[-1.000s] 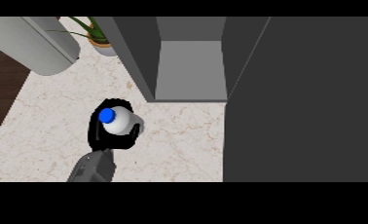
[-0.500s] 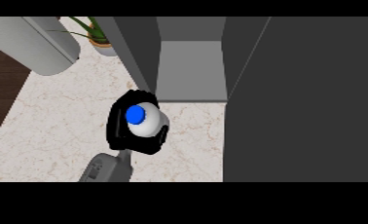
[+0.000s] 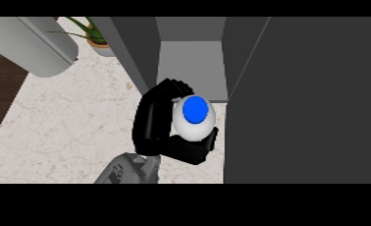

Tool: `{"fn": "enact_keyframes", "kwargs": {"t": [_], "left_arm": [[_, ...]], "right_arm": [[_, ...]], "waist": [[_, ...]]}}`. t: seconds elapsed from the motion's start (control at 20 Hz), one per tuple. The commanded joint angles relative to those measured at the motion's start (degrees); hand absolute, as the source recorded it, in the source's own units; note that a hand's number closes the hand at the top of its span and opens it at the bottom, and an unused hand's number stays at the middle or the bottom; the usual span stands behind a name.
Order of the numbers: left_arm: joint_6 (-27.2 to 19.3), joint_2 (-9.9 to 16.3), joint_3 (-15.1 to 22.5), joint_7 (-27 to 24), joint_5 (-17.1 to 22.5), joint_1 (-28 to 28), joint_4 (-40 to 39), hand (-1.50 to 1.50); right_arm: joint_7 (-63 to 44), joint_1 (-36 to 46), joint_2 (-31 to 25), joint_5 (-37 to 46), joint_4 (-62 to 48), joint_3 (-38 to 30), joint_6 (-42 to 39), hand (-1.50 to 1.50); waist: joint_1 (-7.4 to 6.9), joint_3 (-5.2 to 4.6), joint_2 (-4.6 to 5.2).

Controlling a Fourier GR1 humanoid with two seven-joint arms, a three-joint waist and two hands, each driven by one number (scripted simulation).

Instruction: Pick up the bottled water, place it into the cabinet and close the cabinet

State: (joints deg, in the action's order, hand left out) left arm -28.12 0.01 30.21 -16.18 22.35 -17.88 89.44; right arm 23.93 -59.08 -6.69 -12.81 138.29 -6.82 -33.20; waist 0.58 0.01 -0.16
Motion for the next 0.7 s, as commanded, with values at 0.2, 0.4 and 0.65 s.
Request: {"fn": "enact_keyframes", "kwargs": {"t": [0.2, 0.4, 0.65], "left_arm": [[-19.9, 0.0, 5.5, 3.9, 1.0, -15.8, -4.6, 1.50], [-19.1, 0.0, 2.0, 7.2, -0.7, -20.4, -9.3, 1.50], [-19.4, 0.0, -0.5, 5.6, 3.4, -26.7, -17.7, 1.50]], "right_arm": [[-4.9, 1.9, -1.3, -6.5, 5.1, -3.5, 0.6, -1.50], [-5.2, 1.3, 0.7, -5.9, 6.3, -2.5, 1.1, -1.50], [-4.4, 3.9, 0.7, -3.6, 2.8, -2.9, -0.4, -1.50]], "waist": [[1.05, -0.02, 0.26], [0.65, -0.02, 0.17], [0.90, -0.01, 0.24]]}}
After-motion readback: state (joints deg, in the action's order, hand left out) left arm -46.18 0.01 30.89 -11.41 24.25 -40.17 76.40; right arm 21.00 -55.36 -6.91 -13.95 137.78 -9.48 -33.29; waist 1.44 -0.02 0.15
